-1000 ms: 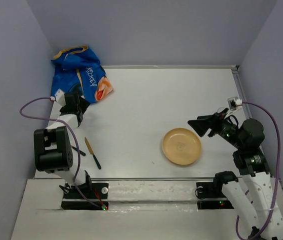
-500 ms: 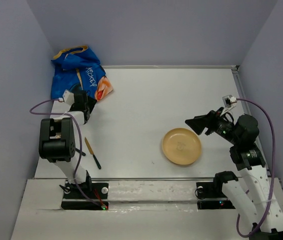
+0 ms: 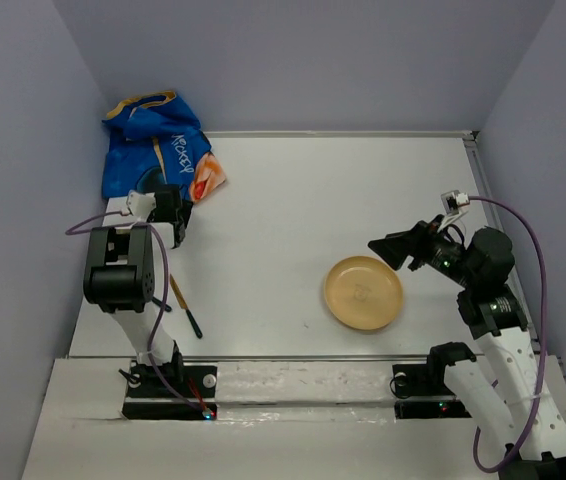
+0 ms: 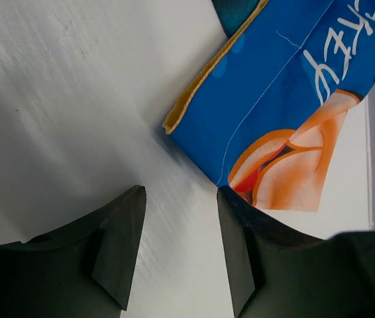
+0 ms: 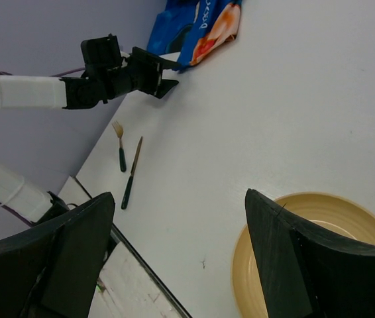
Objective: Set the dinner table for one person
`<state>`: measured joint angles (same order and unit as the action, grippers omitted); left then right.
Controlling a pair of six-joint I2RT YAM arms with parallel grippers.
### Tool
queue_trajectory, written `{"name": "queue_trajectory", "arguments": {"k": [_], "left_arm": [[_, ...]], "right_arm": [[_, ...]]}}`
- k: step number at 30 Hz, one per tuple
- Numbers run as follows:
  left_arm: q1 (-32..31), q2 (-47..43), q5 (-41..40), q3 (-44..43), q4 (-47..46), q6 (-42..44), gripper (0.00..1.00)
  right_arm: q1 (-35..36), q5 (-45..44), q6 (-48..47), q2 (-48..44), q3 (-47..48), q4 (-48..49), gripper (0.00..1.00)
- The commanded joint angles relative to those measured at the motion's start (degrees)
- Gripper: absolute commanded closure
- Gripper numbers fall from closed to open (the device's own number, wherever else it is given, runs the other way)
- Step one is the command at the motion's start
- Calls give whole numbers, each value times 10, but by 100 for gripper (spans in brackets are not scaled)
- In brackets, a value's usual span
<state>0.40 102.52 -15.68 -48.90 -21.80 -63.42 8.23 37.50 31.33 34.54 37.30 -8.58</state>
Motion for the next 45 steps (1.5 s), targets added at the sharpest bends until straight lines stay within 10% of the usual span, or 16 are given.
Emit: {"name": "queue_trajectory", "arguments": {"k": [1,20,34,45], "left_arm": [[0,21,-33,-18,-25,-37,40],[1,55,-47,-44,-50,-50,42],[15,37,6,-49,-122,11,100],[-121,-49,66,-369,-12,158,100]], "right_arm": [[-3,15,2,-3,-6,27,15],[-3,21,1,23,-10,39,15],[-3,20,4,38,-21,47,16],[97,-29,21,162,4,154,19]]}}
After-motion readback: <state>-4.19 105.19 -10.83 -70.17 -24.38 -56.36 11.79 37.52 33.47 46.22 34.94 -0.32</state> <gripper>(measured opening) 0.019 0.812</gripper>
